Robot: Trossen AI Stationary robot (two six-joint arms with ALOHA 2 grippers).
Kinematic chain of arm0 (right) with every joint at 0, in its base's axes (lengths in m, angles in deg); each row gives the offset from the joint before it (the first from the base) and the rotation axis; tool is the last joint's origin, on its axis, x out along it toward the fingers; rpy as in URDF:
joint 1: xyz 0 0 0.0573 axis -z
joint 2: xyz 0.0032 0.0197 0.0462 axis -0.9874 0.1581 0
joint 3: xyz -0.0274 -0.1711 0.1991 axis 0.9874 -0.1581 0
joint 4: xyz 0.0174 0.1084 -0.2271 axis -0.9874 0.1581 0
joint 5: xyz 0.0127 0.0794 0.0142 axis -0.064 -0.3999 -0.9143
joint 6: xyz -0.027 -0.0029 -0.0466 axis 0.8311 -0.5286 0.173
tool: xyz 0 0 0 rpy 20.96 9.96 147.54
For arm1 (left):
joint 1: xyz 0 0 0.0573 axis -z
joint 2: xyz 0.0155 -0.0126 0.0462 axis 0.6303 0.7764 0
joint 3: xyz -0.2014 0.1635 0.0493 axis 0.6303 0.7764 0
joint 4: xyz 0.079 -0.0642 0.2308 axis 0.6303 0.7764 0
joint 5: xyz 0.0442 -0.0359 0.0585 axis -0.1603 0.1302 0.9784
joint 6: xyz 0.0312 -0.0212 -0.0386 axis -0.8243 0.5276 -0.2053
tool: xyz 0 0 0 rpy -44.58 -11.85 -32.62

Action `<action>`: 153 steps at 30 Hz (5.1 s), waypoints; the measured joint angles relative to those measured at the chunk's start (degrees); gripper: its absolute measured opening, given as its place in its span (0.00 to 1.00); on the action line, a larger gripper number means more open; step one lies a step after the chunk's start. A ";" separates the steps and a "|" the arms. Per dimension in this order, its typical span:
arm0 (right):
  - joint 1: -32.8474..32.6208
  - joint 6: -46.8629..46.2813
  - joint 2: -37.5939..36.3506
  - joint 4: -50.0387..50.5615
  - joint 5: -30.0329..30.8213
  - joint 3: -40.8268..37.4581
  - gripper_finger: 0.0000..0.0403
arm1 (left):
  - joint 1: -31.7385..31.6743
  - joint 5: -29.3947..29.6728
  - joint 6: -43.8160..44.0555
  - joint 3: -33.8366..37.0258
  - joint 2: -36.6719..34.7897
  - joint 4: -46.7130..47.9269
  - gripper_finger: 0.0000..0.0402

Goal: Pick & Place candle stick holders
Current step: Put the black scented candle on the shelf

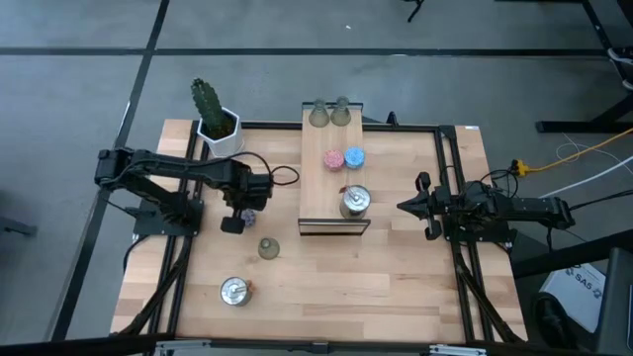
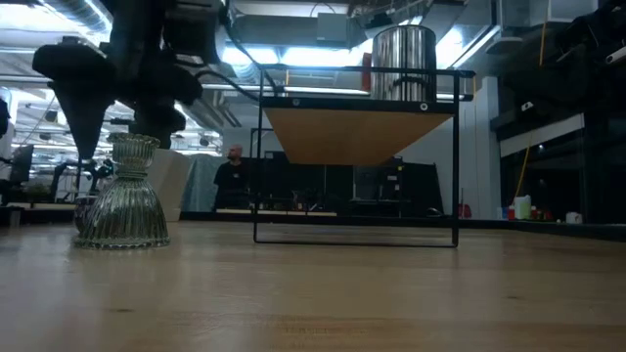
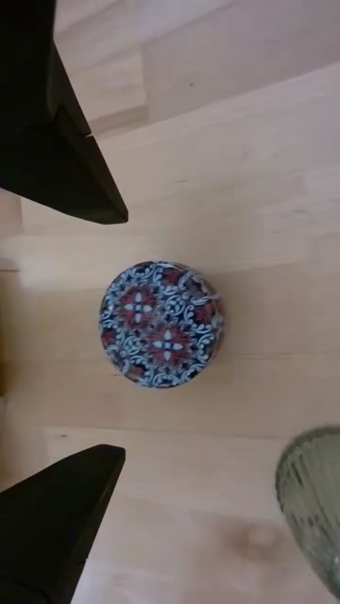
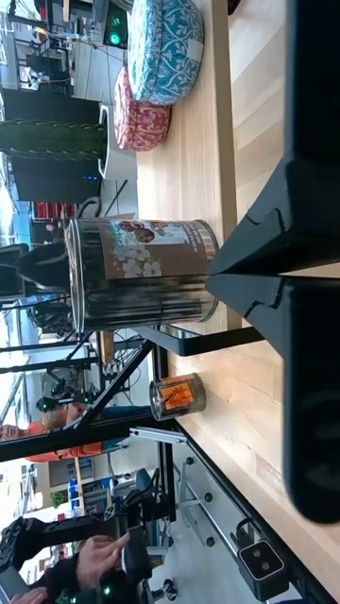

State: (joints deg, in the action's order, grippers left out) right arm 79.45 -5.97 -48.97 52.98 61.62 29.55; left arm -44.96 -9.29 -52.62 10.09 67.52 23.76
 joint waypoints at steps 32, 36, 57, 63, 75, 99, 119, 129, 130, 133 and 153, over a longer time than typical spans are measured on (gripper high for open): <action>0.00 0.02 0.00 -0.02 -0.02 0.00 0.01 | 0.63 0.45 4.70 2.03 7.17 -7.81 1.00; 0.00 0.02 0.00 -0.02 -0.01 0.00 0.01 | 1.25 -1.75 5.19 2.03 7.17 -7.68 1.00; 0.00 0.02 0.00 0.00 -0.02 0.00 0.01 | 1.83 1.54 5.18 2.05 11.04 -8.54 1.00; 0.00 0.00 0.00 0.00 0.00 0.00 0.01 | 1.83 1.57 5.19 3.83 11.02 -8.19 1.00; 0.00 0.00 0.00 -0.02 -0.02 0.00 0.01 | 1.66 1.59 5.18 4.96 11.02 -10.21 1.00; 0.01 0.00 0.00 0.00 -0.01 0.00 0.01 | 1.66 1.52 5.62 4.98 11.02 -10.13 0.86; 0.02 0.02 0.00 -0.02 -0.02 0.00 0.01 | 1.66 1.46 5.62 4.98 10.98 -10.13 0.77; 0.00 0.02 0.00 -0.02 0.00 0.00 0.01 | 1.66 1.46 5.64 4.98 10.95 -10.13 0.77; 0.00 0.02 0.00 0.00 0.00 0.00 0.01 | 1.66 1.46 5.62 4.98 10.95 -10.11 0.77; 0.00 0.00 0.00 -0.02 -0.01 0.00 0.01 | 1.66 1.45 5.62 4.98 10.95 -10.09 0.77; 0.00 0.02 0.00 -0.02 -0.01 0.00 0.01 | 1.61 0.74 3.81 -4.23 10.28 2.22 0.77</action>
State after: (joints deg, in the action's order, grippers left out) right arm 79.45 -5.95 -48.97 52.96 61.61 29.55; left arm -43.34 -8.55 -48.81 5.87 77.80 25.98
